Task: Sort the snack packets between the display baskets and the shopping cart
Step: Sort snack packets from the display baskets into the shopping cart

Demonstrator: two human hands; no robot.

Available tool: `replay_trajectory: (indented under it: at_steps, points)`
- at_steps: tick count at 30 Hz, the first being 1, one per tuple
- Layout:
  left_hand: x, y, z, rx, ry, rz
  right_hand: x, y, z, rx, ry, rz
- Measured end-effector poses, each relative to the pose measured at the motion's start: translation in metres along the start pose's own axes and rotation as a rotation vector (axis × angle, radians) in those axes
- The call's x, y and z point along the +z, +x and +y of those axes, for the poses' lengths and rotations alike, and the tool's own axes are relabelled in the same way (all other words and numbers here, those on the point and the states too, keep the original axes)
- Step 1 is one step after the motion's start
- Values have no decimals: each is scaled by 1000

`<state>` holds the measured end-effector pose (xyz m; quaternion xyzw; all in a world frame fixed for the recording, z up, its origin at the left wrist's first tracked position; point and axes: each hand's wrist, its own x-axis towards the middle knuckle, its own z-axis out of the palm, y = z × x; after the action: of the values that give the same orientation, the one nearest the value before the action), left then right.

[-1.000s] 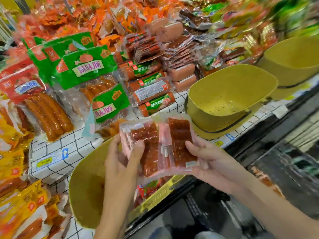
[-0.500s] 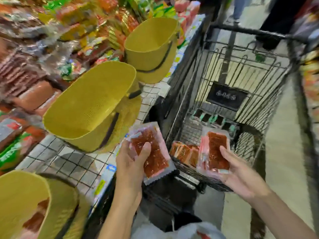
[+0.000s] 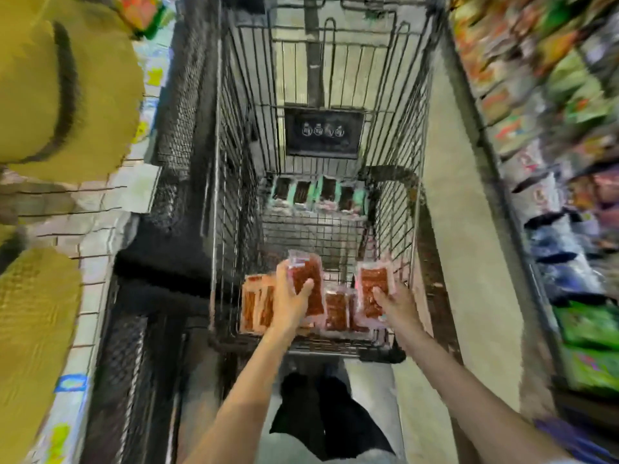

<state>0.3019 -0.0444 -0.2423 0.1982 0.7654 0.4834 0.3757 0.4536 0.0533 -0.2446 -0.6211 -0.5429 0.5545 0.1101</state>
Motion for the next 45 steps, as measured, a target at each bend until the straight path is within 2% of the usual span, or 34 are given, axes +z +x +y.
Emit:
replay_trajectory:
  at_steps: [3,7,9,10,13,17,21,25,28,31,34,38,42,45]
  points:
    - [28,12,-25,-136,4,-90,30,25,36,122,-248,23]
    - [56,14,-52,-162,-53,-136,55,42,64,283,-266,122]
    - [66,19,-62,-195,4,-202,62,51,73,330,-257,133]
    - [71,23,-66,-225,66,-239,63,56,78,330,-265,129]
    - [87,33,-82,-295,298,-169,67,65,89,304,-383,121]
    - [95,34,-85,-371,561,-120,73,61,93,261,-592,198]
    - [96,34,-83,-455,756,-161,71,55,86,254,-731,143]
    - [94,35,-86,-417,846,-234,68,51,76,242,-872,131]
    - [88,36,-85,-399,811,-243,64,44,66,166,-997,108]
    - [74,34,-78,-323,788,-245,50,32,57,70,-896,43]
    - [50,23,-64,-142,726,-299,27,11,49,-150,-709,-113]
    - [-9,-17,-37,93,692,-327,-4,-27,34,-430,-668,-351]
    - [-67,-76,-21,232,691,-239,-24,-60,12,-521,-617,-503]
    - [-92,-131,-17,178,675,-74,-28,-82,-7,-607,-563,-586]
